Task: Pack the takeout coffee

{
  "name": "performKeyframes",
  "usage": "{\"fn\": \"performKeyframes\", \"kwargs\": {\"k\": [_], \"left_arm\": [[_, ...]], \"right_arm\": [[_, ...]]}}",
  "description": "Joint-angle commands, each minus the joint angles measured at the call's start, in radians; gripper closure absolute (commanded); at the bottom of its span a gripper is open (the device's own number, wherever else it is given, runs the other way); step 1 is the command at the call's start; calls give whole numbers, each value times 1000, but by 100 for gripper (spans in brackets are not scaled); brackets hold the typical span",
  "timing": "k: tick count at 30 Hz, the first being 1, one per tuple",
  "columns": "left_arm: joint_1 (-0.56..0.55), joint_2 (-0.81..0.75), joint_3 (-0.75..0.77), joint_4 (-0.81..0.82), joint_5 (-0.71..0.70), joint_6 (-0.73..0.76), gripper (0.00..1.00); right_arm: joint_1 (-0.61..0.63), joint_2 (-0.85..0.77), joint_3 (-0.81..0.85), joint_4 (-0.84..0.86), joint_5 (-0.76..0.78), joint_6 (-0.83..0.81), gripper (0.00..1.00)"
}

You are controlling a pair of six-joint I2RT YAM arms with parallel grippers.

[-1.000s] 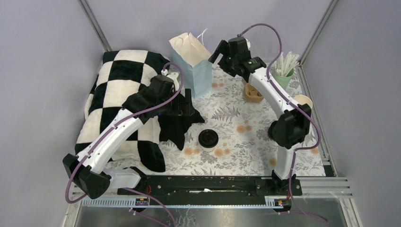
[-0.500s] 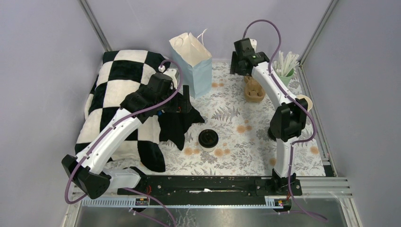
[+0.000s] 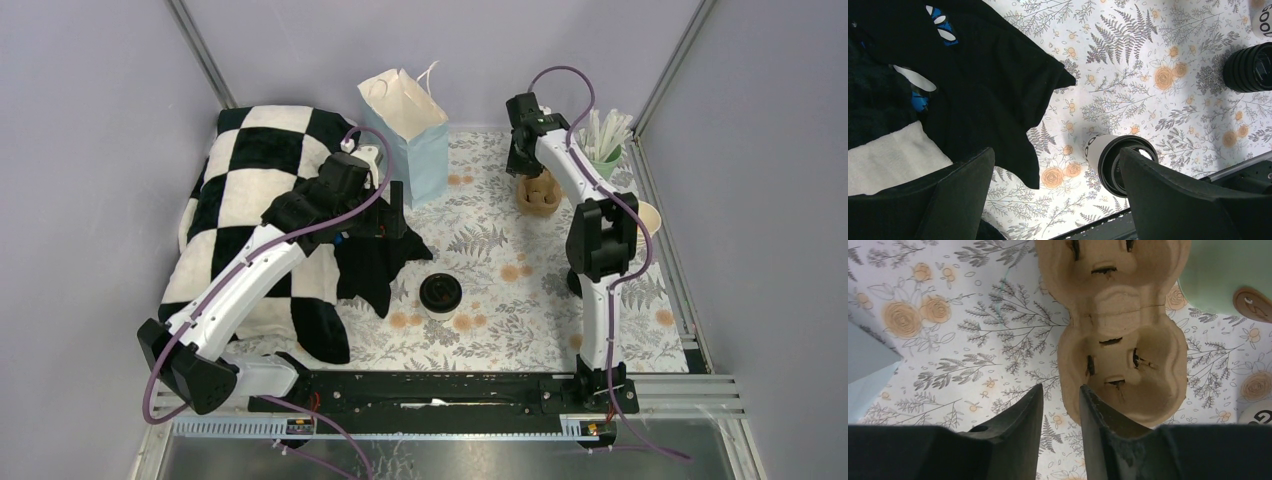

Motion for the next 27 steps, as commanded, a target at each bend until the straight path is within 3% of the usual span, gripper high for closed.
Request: {"fn": "performKeyframes", "kwargs": {"k": [1,27], "left_arm": [[5,0,45,30,5,27,1],[5,-8,32,30,8,36,1]], "right_arm": [[-6,29,56,-12,68,55,62],[-11,178,165,28,172,1,70]]}}
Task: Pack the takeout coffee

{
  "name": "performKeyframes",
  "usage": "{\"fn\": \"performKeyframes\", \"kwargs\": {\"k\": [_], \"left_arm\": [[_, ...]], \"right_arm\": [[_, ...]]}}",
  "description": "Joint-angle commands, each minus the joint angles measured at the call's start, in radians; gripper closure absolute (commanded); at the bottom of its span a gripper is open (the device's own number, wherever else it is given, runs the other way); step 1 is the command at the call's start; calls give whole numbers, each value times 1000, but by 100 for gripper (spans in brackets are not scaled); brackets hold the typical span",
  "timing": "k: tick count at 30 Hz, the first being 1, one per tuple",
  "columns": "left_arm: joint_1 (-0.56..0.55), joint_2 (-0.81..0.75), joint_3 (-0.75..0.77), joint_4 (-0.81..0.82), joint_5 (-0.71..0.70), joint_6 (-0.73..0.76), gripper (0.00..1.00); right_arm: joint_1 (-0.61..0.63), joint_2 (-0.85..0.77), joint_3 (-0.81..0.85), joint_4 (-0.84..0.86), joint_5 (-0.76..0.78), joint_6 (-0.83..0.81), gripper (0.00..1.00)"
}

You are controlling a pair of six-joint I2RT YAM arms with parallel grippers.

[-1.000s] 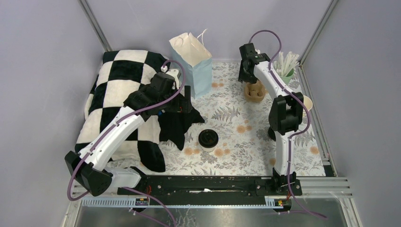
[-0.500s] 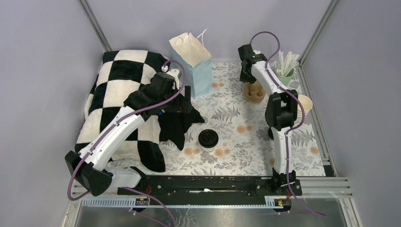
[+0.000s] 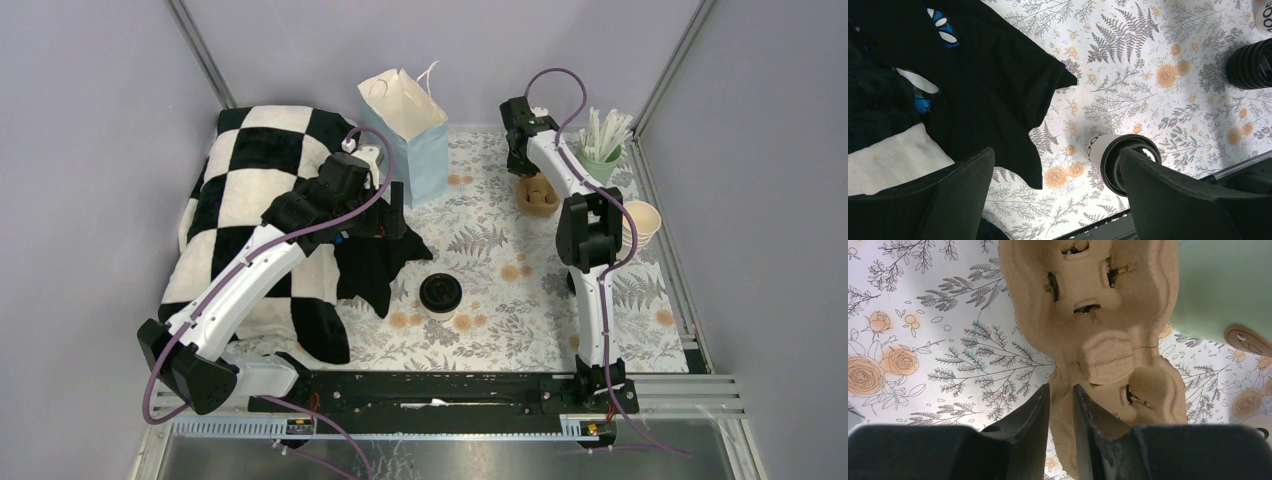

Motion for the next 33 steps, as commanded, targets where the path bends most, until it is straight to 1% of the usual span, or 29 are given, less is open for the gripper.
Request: {"fn": "performKeyframes", "kwargs": {"k": [1,4,13,15,18,20,22,23,26,29,33], "left_arm": [[5,-8,31,30,7,14,1],[5,-7,31,30,7,14,1],[5,-8,26,30,10,13,1],[5,-10,26,30,11,13,1],[5,-12,26,30,13,11,1],[5,-11,27,30,14,11,1],[5,-9,28,30,17,9,1],[5,-7,29,30,19,7,1],[5,-5,27,37,27,6,1],[5,-1,29,41,36,5,1],[5,-3,25,41,38,5,1]], "right_arm": [[-5,22,54,15,39,-22,70],[-5,31,67,14,48,-31,72],[-5,56,85,-2,52,-36,73],[-5,56,87,-7,58,-36,77],[-5,53,103,-23,65,-37,86],[-5,48,141,-61,69,-28,92],[-5,23,154,-80,67,-22,99],[-5,6,143,-77,66,-22,100],[-5,-31,106,-66,80,-33,100],[-5,-37,97,-92,102,-38,100],[4,-62,38,-89,172,-33,100]]}}
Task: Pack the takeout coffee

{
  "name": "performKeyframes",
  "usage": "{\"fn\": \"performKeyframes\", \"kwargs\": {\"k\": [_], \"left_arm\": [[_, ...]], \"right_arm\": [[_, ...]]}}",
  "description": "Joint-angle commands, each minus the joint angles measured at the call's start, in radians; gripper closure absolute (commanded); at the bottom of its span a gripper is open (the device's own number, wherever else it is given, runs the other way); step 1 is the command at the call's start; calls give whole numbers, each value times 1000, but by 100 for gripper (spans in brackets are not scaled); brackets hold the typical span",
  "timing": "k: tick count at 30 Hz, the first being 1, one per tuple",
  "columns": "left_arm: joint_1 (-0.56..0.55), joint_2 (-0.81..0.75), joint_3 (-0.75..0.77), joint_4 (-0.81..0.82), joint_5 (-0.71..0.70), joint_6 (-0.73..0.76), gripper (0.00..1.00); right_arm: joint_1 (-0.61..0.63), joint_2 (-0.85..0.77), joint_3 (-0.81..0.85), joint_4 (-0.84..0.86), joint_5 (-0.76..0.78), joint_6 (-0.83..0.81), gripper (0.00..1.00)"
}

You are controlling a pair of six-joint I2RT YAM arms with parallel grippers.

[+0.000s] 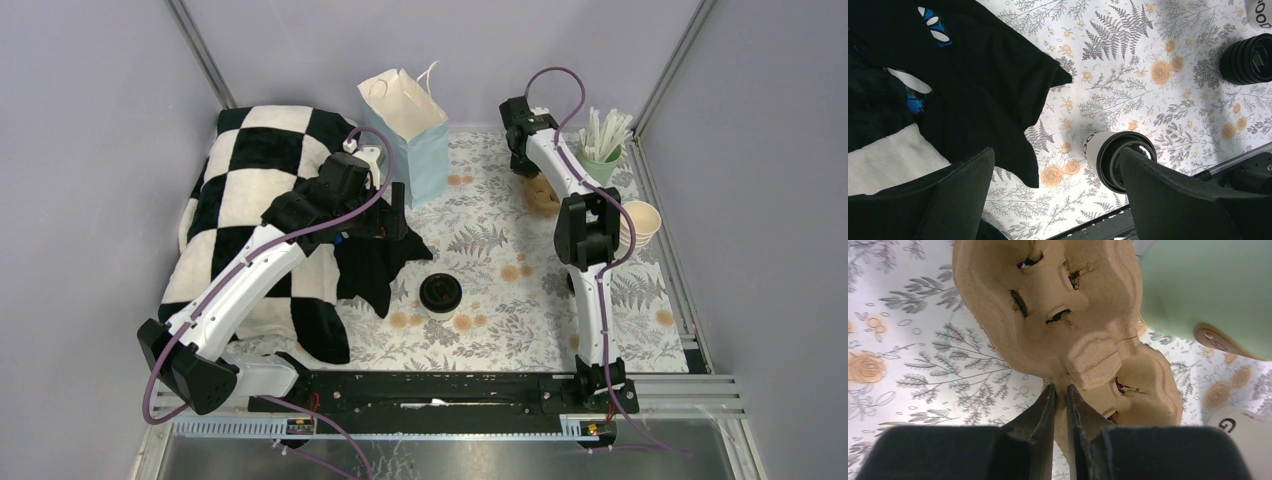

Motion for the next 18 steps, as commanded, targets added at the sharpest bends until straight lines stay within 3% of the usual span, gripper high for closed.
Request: {"fn": "performKeyframes", "kwargs": {"k": [1,11,18], "left_arm": [[6,-5,25,41,14,5,1],[5,-2,28,41,11,8,1],[5,-10,22,41,6,10,1]], "right_arm": [[9,-111,-52,-13,135,0,100],[113,-82,-37,-11,453,-58,100],[139,-58,-68,26,556,-150,100]]}}
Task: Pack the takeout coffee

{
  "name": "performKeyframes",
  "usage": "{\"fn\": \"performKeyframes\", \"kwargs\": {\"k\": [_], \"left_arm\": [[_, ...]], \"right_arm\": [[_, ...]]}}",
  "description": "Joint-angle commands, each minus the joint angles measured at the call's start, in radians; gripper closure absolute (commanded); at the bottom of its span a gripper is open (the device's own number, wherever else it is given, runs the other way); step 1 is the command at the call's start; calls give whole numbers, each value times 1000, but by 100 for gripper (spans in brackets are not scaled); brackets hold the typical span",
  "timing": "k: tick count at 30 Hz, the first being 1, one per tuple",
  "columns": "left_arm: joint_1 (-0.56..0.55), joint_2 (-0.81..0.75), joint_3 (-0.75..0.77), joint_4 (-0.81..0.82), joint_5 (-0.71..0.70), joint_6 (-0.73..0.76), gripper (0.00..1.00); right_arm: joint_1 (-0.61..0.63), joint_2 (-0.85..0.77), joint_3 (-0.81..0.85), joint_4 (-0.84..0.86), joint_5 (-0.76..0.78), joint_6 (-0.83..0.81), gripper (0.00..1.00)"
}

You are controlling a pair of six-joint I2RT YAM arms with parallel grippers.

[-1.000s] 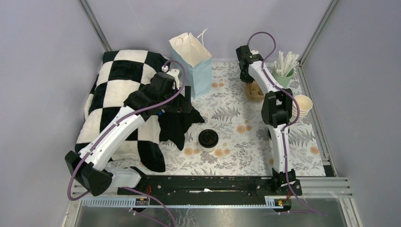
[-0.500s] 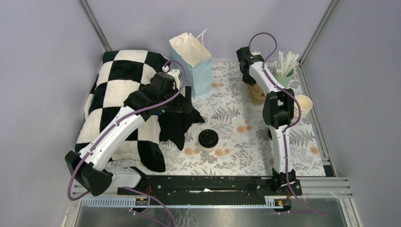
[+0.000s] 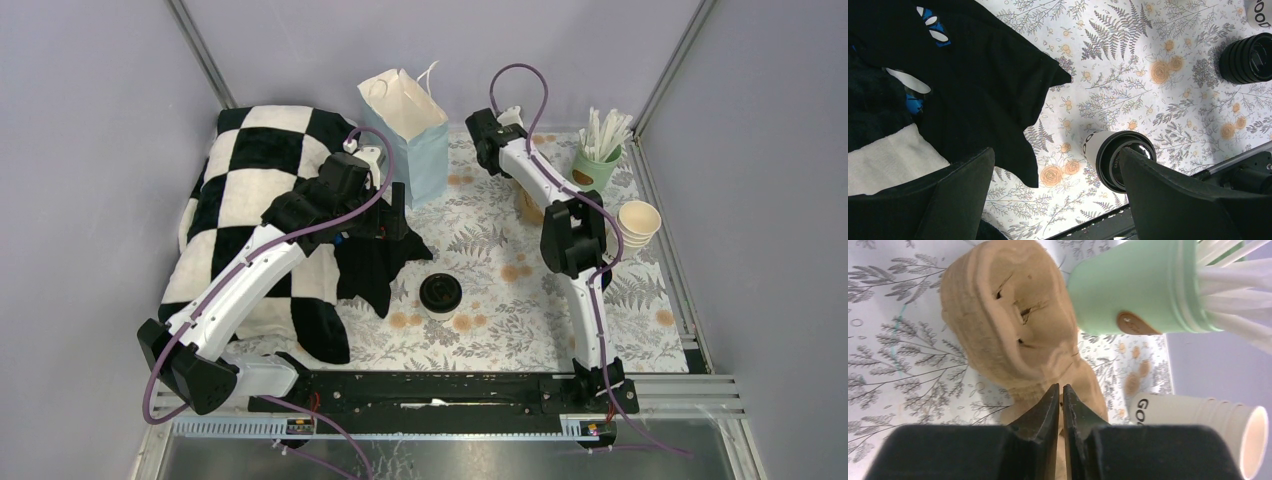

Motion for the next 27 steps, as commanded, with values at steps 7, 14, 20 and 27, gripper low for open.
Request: {"fn": "performKeyframes", "kwargs": {"k": [7,14,20,27], "left_arm": [[5,-9,17,41,-1,7,1],[7,-19,8,31,-5,8,1],[7,-8,12,35,16,5,1],[7,-7,5,39,47,-1,1]], "right_arm": [[14,-61,-25,88,19,-109,100],[-31,-222,-96,13,-500,-44,95],[-141,-319,-268,25,-975,-116,52],[-199,-276,-262,-52,-1111,-268,38]]}}
